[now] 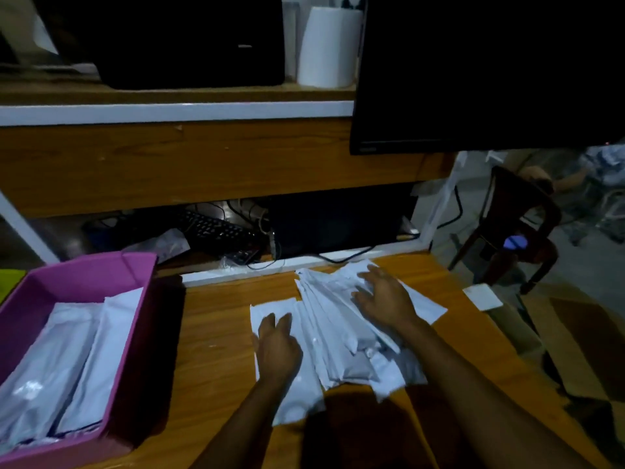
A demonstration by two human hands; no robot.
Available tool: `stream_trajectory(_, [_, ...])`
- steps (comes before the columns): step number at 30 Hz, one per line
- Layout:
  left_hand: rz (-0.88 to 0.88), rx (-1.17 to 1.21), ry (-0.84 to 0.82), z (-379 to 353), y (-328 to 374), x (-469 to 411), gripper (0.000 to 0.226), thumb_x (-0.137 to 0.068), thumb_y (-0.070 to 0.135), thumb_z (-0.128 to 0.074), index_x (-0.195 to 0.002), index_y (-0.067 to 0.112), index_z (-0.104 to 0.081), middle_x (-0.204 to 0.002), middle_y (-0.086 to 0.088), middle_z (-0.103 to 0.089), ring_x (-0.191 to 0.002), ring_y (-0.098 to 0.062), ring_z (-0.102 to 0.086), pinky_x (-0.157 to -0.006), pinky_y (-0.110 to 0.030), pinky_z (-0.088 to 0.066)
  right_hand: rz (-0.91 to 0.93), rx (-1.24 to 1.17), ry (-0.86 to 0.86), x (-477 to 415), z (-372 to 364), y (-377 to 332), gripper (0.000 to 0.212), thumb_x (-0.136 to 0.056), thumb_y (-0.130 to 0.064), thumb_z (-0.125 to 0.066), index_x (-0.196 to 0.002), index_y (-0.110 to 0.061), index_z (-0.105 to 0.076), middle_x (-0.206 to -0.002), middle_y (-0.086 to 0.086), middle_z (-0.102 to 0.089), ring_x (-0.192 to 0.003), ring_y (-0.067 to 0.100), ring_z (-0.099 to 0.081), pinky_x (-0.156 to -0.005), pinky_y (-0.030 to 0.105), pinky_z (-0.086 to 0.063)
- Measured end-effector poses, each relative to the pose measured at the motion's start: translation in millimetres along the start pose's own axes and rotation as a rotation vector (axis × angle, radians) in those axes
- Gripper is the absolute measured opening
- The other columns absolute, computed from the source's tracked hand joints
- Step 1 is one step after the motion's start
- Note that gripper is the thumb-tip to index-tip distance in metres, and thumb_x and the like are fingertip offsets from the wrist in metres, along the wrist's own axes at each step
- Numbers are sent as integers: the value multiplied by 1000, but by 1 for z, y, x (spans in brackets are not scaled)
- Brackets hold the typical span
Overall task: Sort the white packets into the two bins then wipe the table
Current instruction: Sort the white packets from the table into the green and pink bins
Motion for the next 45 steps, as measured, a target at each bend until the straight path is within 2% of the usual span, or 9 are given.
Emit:
stream_trajectory(4, [-4,-135,121,-3,-2,9,38,-87,17,-47,-121,21,-64,-143,-14,-46,-141,-28,-31,-116,-52,-16,18,0,-97,-3,-28,21,67,-85,-62,-57,-132,-14,-58,-149,7,-44,-136,21,-42,-107,32,-37])
stream_trajectory(7, [-6,-185,163,1,-7,6,46,-89,44,-36,-120,23,-64,-140,-13,-49,-139,-30,-33,-111,-53,-25,-7,-22,-76,6,-48,31,105,-72,-91,-17,-134,-16,-57,-148,8,-45,-137,22,-41,-110,34,-35])
stream_trajectory(13, [-1,-288,119,-3,-15,-2,62,-85,62,-42,-136,28,-51,-152,-13,-35,-146,-36,-17,-110,-57,-23,-14,62,-108,7,-55,23,55,-96,-52,-44,-143,-23,-46,-156,6,-32,-140,26,-35,-112,38,-33])
stream_trajectory(21, [-42,-52,127,9,-31,-2,46,-90,29,-39,-127,16,-63,-146,-15,-45,-142,-37,-26,-110,-45,-31,49,74,27,11,-41,9,26,-92,-8,-55,-113,-11,-71,-139,6,-55,-114,23,-62,-88,29,-49])
stream_trajectory(28, [-137,253,339,86,-11,7,35,-95,12,-47,-127,10,-62,-148,-10,-42,-146,-27,-20,-115,-42,-25,28,48,408,23,15,-13,13,-79,-9,-65,-85,-1,-74,-77,17,-73,-64,30,-71,-54,30,-55])
stream_trajectory(32, [-269,325,370,133,12,14,40,-94,19,-44,-131,16,-59,-152,-3,-37,-148,-16,-13,-117,-37,-21,53,-3,535,38,34,-47,44,-91,-29,-40,-93,1,-73,-102,20,-72,-91,32,-71,-73,38,-58])
stream_trajectory(36, [-379,335,364,165,23,34,40,-93,17,-47,-131,21,-59,-153,3,-36,-148,-13,-12,-116,-36,-21,-31,-170,561,64,26,-81,31,-99,-21,-47,-109,-3,-69,-127,12,-64,-120,26,-59,-95,37,-49])
stream_trajectory(40, [-465,344,338,192,24,68,41,-92,15,-46,-131,21,-58,-152,2,-37,-148,-14,-13,-117,-17,-10,-27,-308,663,116,23,-127,33,-96,-19,-45,-111,-2,-69,-129,11,-63,-120,23,-58,-97,36,-50])
stream_trajectory(45, [-480,397,341,224,-4,116,41,-92,14,-48,-132,22,-57,-152,2,-38,-148,-15,-15,-118,-44,-24,-52,-428,679,174,12,-180,24,-97,-12,-53,-113,-2,-68,-131,9,-62,-115,21,-61,-93,33,-51])
Point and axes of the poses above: each hand's wrist, its own x-axis away from the middle knuckle, its own z-axis out of the back of the hand, y = z × x, the point moved 8 cm from there along -x, towards the middle knuckle
